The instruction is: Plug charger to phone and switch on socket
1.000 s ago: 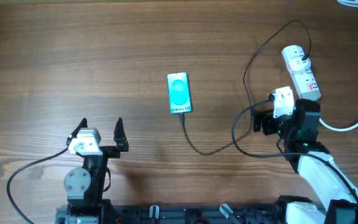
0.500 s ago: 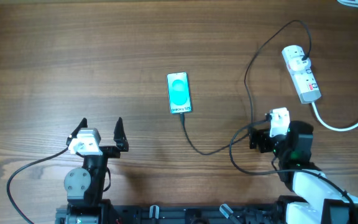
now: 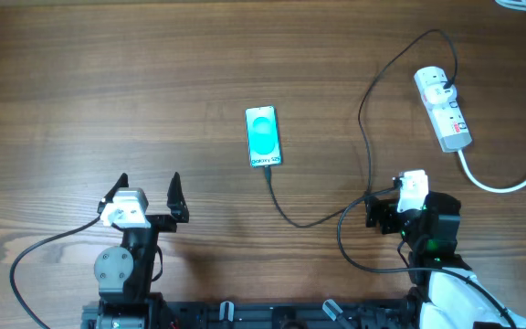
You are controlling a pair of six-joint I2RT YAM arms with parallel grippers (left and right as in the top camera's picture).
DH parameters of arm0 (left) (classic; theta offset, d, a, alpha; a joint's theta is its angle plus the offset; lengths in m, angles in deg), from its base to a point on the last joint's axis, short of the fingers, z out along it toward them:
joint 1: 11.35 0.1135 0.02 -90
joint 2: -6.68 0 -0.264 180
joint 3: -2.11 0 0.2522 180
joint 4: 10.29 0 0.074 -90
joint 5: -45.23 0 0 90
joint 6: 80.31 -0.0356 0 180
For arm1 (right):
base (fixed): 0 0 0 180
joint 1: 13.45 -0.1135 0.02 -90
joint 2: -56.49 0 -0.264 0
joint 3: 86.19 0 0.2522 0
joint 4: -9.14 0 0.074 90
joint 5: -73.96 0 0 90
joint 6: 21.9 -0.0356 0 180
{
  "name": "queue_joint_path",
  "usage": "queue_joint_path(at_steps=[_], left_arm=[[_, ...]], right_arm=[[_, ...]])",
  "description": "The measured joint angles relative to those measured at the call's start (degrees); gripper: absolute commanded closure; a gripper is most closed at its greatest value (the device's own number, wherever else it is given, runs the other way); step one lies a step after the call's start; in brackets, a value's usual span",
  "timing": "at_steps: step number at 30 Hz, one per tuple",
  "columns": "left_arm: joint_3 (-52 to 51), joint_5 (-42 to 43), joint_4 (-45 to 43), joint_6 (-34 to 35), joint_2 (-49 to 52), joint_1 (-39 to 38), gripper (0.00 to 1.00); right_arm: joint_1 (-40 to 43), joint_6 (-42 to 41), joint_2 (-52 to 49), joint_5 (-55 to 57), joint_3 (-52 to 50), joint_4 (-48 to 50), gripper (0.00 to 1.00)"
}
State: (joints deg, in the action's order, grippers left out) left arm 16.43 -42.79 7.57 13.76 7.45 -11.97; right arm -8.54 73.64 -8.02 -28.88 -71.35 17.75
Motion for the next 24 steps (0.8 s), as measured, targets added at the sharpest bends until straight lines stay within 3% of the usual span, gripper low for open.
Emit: queue_joint_path(at_steps=[8,11,24], left_arm=[[0.0,0.0,0.0,-0.02,0.02,0.0,0.0],[0.0,0.0,-0.02,-0.2,-0.13,0.0,0.0],[0.02,0.0,0.0,-0.37,-0.09,0.0,0.0]], right_arm=[[0.0,-0.46,10.54,0.04,-0.74,-11.69,0.0],[0.0,-0.61,21.33,0.28,-0.74,-20.5,0.0],[0.0,-3.17,37.75,0.44,-0.74,-21.9,0.0]])
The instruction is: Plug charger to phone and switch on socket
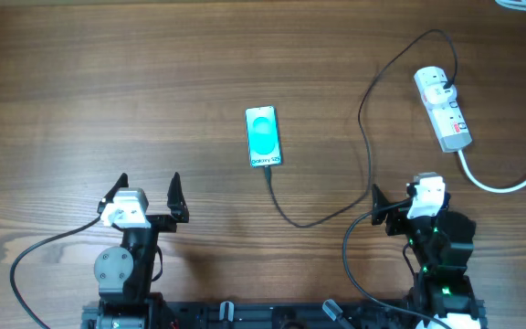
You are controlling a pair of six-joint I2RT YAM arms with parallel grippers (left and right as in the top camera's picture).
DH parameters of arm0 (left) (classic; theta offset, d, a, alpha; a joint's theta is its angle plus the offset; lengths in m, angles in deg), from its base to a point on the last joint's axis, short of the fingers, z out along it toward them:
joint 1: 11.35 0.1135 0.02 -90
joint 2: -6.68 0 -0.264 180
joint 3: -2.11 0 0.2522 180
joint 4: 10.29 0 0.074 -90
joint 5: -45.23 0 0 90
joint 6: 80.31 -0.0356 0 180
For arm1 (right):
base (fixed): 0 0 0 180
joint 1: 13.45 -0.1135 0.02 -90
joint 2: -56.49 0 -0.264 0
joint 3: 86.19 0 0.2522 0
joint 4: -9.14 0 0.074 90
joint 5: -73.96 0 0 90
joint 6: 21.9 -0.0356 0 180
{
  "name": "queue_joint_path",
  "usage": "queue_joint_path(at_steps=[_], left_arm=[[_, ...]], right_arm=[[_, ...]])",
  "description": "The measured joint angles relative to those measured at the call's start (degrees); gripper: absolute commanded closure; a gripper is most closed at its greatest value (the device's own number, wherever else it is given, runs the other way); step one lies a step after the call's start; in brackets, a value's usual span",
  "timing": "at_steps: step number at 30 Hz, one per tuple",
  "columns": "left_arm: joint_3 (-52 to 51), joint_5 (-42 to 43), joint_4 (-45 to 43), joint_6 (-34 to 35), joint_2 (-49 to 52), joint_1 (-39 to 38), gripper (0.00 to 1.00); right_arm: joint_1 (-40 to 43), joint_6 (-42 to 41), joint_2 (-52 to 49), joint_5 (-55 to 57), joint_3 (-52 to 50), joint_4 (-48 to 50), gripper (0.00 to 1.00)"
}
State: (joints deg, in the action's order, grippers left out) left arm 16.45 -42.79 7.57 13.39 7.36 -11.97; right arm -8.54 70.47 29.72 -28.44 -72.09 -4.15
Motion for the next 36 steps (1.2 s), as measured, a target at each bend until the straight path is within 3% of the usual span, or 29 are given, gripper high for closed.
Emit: queue_joint_path(at_steps=[18,36], left_arm=[[0.0,0.0,0.0,0.0,0.0,0.0,0.0],[0.0,0.0,0.0,0.0,0.0,0.0,0.0]], right_arm=[[0.0,-0.22,25.42,0.0,0.0,-0.04,0.0],[-2.32,-0.22,25.66,1.07,0.0,-0.07,0.0]])
